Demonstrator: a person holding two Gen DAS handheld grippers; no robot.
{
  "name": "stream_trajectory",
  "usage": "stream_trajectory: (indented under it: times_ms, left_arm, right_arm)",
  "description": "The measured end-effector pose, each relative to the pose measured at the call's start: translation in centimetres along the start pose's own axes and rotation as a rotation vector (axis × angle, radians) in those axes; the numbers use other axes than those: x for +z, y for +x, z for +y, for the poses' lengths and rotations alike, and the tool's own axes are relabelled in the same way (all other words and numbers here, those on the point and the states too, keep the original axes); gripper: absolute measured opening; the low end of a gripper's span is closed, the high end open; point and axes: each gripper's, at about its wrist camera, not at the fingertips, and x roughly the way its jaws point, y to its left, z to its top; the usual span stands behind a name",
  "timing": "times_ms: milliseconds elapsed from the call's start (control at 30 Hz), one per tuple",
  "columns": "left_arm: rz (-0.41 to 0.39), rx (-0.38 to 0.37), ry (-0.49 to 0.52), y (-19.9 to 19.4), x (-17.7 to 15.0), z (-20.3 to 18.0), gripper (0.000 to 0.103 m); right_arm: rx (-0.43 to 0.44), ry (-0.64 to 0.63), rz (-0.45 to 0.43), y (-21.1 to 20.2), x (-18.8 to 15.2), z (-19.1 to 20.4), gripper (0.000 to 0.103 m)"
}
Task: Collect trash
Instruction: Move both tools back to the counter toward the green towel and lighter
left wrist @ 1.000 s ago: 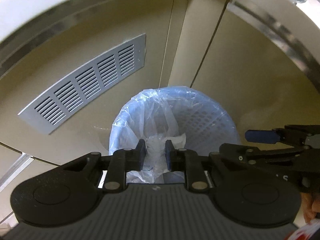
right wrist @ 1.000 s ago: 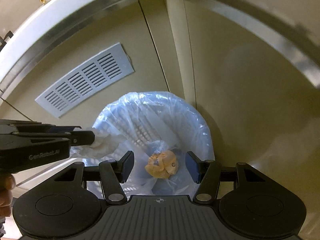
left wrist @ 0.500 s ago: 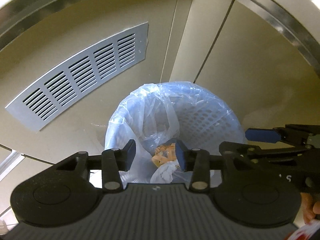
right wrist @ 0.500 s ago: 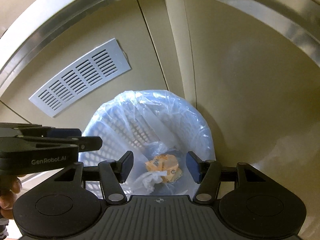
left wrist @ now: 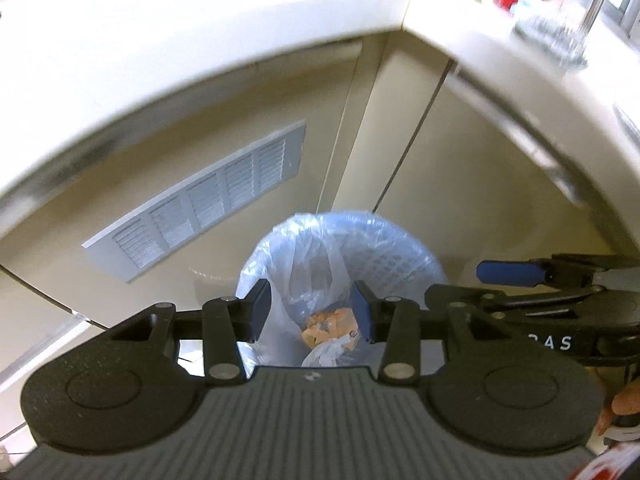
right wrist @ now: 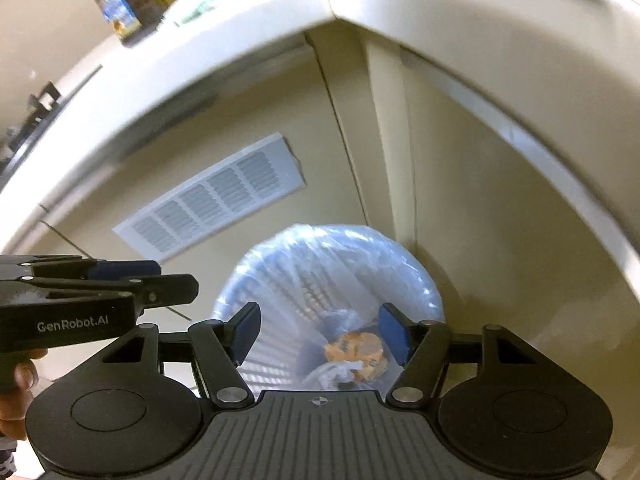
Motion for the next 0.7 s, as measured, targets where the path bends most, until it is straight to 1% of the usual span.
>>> stream_trajectory:
  times_ms: [133, 400, 533, 633, 700]
  left_arm:
    - [-0.047, 0.003, -0.006, -3.1, 1.0, 0.3, 0.040]
    - [-0.162, 0.021, -0.023, -8.1, 4.8, 0.2, 0.040]
    - [-0.219, 0.040, -0.023, -9.4, 7.1, 0.0, 0.041]
    - [-0.259, 0.057, -0.024, -9.7, 9.2, 0.2, 0.046]
    - [-0.282, 0.062, -0.021, -9.7, 10.4, 0.2, 0.046]
  right_arm:
    - [0.030, -0.026, -0.021, -2.2, 1.2, 1.4, 0.066]
    - [0.078, -0.050, -0.133, -6.0, 4.9, 2.9, 0.066]
    - [0.089, -0.056, -0.190, -7.5, 6.9, 3.3, 0.066]
    - [0.090, -0.054, -0.223, -8.2, 8.4, 3.0, 0.066]
    - [0.094, -0.036, -0.238, -8.3, 9.4, 2.5, 0.066]
